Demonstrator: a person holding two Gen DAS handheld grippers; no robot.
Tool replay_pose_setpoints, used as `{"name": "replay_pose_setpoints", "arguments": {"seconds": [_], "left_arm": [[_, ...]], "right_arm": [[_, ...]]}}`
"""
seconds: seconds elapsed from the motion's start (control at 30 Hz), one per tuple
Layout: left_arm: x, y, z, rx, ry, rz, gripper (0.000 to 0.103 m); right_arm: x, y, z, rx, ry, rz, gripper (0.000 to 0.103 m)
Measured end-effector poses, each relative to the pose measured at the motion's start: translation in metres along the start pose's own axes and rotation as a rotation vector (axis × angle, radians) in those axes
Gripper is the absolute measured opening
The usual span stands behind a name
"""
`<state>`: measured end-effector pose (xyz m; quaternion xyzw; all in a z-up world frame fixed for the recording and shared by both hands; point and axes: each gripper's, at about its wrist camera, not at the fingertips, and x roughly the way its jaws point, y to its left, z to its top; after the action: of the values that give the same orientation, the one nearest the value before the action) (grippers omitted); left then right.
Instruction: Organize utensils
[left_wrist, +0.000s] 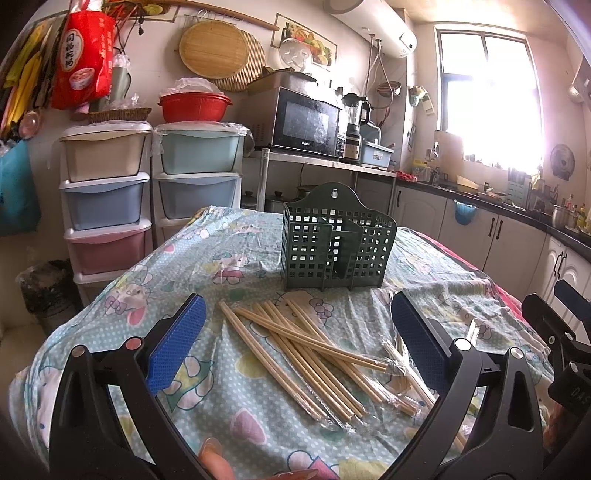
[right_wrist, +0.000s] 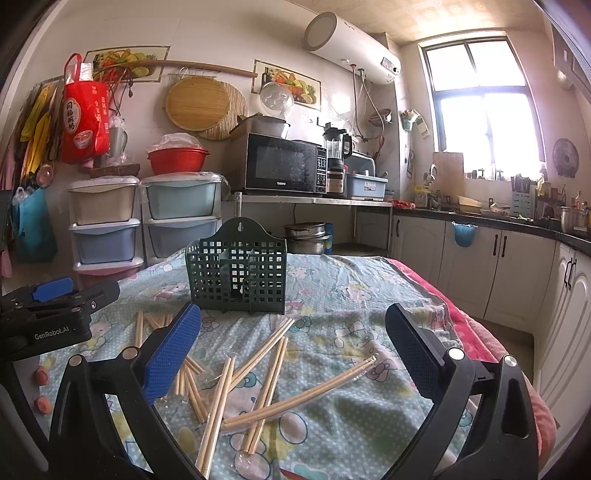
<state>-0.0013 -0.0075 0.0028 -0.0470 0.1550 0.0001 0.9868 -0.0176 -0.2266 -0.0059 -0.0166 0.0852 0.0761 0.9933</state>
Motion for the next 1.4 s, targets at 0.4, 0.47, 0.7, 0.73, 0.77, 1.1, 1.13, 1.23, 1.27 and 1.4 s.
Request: {"name": "replay_pose_setpoints", "arguments": {"seconds": [0.4,0.47,0.7,0.73,0.77,1.1,1.13,1.23,1.27,1.4], "left_arm": [[0.014,0.015,-0.003,-0.041,0.055,0.023,0.093],[0.018,0.02,-0.002,-0.054,0.077,0.028,0.093],[0.029,0.035,0.005,-0.081,0.12,0.045,0.093],[0.031,0.038,0.007,-0.086,0.128,0.047,0.093],[0.033,0.04,0.008,-0.091,0.136,0.049,0.093],[0.061,0.059,0.027,-0.11,0.22,0.008,0.093],[0.064,0.059,0.028,-0.107,0.23,0.013,0.093],[0.075,0.064,0.032,-0.117,0.26,0.003,0.093],[0.078,0.067,0.033,-0.124,0.266,-0.002,0.093],[0.091,0.075,0.037,-0.169,0.29,-0.036,0.093]], "right_arm": [[0.01,0.001,0.005,-0.001,0.066,0.064,0.097],[0.012,0.001,0.007,-0.009,0.074,0.081,0.097],[0.021,0.009,0.016,-0.055,0.089,0.143,0.097],[0.023,0.011,0.017,-0.06,0.092,0.153,0.097],[0.024,0.012,0.019,-0.062,0.095,0.165,0.097],[0.055,0.014,0.04,-0.034,0.175,0.22,0.097],[0.06,0.012,0.042,-0.025,0.183,0.226,0.097],[0.074,0.009,0.049,-0.006,0.207,0.235,0.097],[0.079,0.008,0.051,-0.003,0.213,0.235,0.097],[0.102,0.003,0.056,0.027,0.268,0.243,0.097]]}}
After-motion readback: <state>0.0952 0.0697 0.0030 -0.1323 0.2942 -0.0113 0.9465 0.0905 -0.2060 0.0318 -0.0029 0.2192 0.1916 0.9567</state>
